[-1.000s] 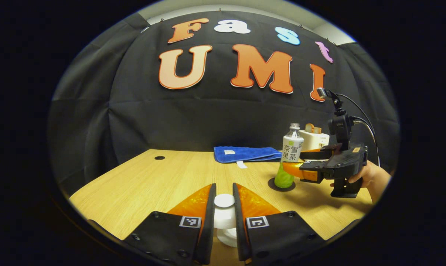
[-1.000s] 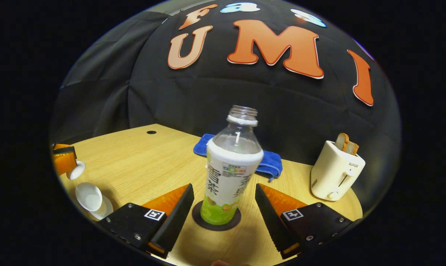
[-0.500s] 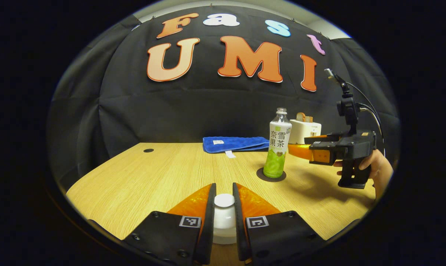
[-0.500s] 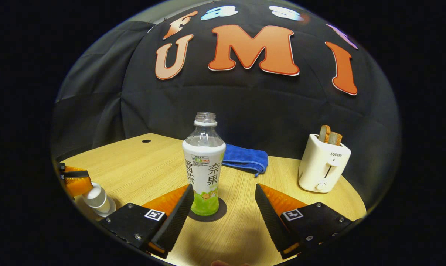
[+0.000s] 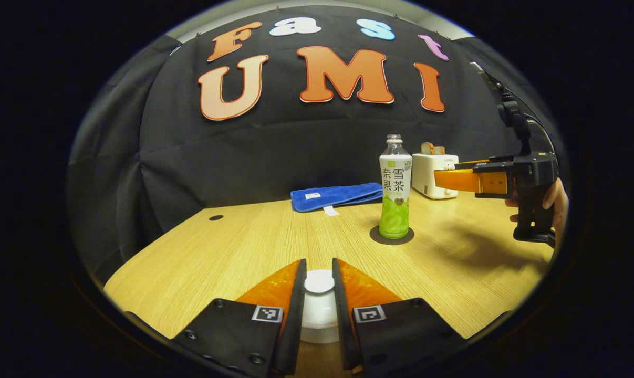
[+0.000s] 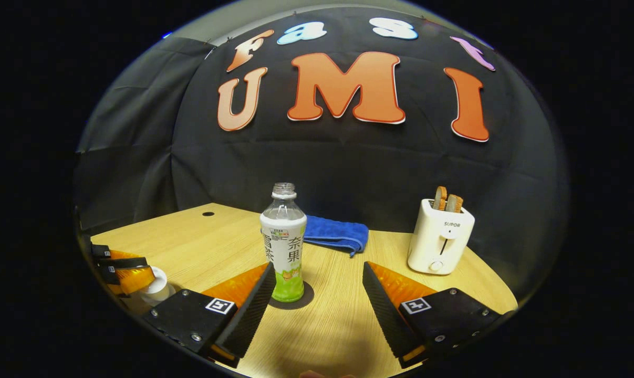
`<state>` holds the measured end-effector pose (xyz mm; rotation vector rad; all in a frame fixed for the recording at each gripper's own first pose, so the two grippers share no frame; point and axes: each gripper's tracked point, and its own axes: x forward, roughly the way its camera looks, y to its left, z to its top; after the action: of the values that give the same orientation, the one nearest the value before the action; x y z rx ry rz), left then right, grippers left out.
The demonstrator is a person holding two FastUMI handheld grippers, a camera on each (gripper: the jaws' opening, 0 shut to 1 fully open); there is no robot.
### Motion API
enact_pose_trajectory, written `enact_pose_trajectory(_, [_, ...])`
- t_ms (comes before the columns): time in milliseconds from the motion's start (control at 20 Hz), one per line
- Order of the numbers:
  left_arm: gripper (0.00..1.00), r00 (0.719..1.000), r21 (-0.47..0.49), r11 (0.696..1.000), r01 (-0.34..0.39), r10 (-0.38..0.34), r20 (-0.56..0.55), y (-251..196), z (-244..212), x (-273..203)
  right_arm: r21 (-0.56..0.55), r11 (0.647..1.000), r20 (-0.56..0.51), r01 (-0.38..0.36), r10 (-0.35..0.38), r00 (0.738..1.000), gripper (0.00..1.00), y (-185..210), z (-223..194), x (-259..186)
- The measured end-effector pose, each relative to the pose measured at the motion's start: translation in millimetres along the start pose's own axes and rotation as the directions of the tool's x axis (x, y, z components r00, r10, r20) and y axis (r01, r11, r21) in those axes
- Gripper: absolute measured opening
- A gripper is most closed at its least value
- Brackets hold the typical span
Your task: Open the teacup lid with one hand, grasp the water bottle and pour water into the teacup with the other hand; after pouring, place the water bottle on the coaster and then close the teacup lid.
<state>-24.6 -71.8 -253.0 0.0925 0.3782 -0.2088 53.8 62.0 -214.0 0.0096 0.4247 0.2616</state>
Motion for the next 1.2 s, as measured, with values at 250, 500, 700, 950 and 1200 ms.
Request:
enact_pose_trajectory(250, [0.82, 0.998, 0.016, 0.998, -0.061, 0.061, 0.031, 12, 17, -1, -0.002, 1.0, 0.034, 0.013, -0.013, 0.999, 0.99, 0, 14, -21])
enact_pose_trajectory(500, [0.88, 0.984, -0.02, 0.994, -0.11, 0.111, 0.136, 24, 72, -13, 0.006, 0.999, 0.106, 0.033, -0.033, 0.994, 0.99, 1, 41, -42])
enact_pose_trajectory(700, [0.99, 0.969, -0.089, 0.989, -0.12, 0.136, 0.208, 35, 120, -21, -0.006, 0.999, 0.163, 0.042, -0.04, 0.986, 0.99, 7, 68, -59])
enact_pose_trajectory(950, [0.99, 0.948, -0.13, 0.983, -0.13, 0.161, 0.274, 51, 175, -39, -0.063, 0.994, 0.246, 0.095, -0.077, 0.966, 0.99, 13, 112, -82])
enact_pose_trajectory(1200, [0.98, 0.929, -0.177, 0.976, -0.129, 0.181, 0.322, 63, 212, -58, -0.048, 0.993, 0.326, 0.106, -0.085, 0.942, 0.99, 19, 140, -105])
